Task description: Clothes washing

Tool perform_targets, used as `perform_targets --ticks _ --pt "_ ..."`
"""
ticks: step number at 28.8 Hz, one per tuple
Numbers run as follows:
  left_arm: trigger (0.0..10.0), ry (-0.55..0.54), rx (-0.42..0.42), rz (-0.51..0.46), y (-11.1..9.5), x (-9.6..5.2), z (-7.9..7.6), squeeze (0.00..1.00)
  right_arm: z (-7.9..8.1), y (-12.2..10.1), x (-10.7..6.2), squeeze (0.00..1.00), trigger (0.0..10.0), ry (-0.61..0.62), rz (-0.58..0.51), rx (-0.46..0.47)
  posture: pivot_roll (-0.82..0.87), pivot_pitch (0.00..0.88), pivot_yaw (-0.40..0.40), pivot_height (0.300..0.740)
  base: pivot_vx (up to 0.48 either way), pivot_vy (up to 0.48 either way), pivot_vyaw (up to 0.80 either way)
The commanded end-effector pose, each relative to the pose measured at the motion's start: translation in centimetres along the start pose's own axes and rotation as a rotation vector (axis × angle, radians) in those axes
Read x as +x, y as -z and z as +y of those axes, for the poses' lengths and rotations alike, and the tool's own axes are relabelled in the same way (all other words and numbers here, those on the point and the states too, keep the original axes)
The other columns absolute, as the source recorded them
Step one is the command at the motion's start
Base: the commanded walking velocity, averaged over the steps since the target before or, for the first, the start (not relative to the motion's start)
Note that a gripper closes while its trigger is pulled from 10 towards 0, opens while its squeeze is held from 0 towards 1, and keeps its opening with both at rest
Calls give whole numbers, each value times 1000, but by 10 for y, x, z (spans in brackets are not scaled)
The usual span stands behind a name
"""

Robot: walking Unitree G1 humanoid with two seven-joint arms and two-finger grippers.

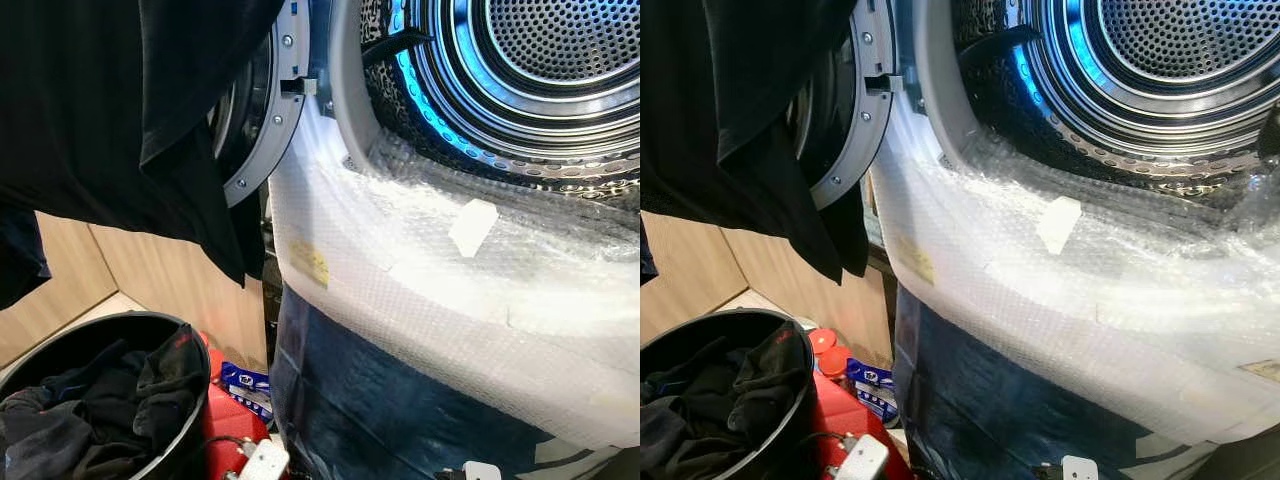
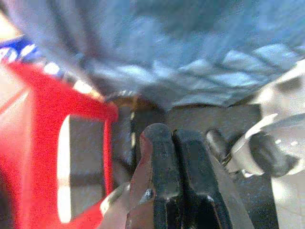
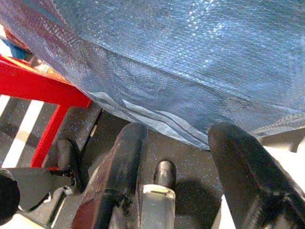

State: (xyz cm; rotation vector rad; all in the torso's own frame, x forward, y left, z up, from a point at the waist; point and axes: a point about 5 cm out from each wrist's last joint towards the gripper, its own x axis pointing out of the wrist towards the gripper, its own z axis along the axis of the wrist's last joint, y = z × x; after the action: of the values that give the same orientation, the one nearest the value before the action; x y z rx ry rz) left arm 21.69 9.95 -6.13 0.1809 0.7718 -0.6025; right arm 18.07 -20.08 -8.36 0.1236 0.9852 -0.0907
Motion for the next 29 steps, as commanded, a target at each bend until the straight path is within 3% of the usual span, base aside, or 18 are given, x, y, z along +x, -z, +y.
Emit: perform_targets --ticks 1,5,6,7,8,10,11,13,15,18,19,21,25,26,29 --pt "10000 61 87 -61 -19 4 -5 0 -2 1 0 0 10000 3 4 -23 -19 0 -31 740 0 0 0" --pt "10000 143 248 -167 -53 11 -17 0 -1 1 0 0 10000 1 7 -36 -14 0 -25 740 0 0 0" --pt "10000 166 319 -256 -78 12 -23 0 1 2 0 0 10000 -2 10 -47 -13 0 -22 740 0 0 0" --pt "10000 176 344 -309 -91 12 -25 0 1 3 0 0 10000 -3 12 -49 -13 0 -22 740 0 0 0" --pt "10000 176 344 -309 -91 12 -25 0 1 3 0 0 10000 -3 12 -49 -13 0 -22 740 0 0 0" --pt "10000 193 427 -441 -120 8 -31 0 4 6 0 0 10000 -9 18 -52 -3 0 -10 740 0 0 0" --pt "10000 193 427 -441 -120 8 -31 0 4 6 0 0 10000 -9 18 -52 -3 0 -10 740 0 0 0" --pt "10000 190 468 -559 -144 0 -36 0 6 10 -1 0 10000 -15 29 -61 11 0 -2 740 0 0 0" --pt "10000 183 479 -574 -146 -2 -36 0 6 11 -1 0 10000 -16 30 -61 16 0 1 740 0 0 0" --pt "10000 136 576 -665 -159 -21 -36 0 7 16 -1 0 10000 -16 43 -64 28 0 11 740 0 0 0" --pt "10000 55 520 -708 -168 -31 -30 0 7 18 -2 0 10000 -18 47 -67 30 0 13 740 0 0 0" --pt "10000 -6 480 -752 -176 -49 -24 0 7 19 -2 0 10000 -18 50 -68 35 0 22 740 0 0 0" --pt "10000 -244 434 -711 -177 -70 3 0 8 21 -2 0 10000 -27 56 -82 52 0 26 740 0 0 0" --pt "10000 -350 388 -690 -176 -80 16 0 9 21 -2 0 10000 -30 57 -90 57 0 26 740 0 0 0" --pt "10000 -494 279 -690 -174 -96 34 0 8 22 -2 0 10000 -28 59 -92 65 0 25 740 0 0 0"
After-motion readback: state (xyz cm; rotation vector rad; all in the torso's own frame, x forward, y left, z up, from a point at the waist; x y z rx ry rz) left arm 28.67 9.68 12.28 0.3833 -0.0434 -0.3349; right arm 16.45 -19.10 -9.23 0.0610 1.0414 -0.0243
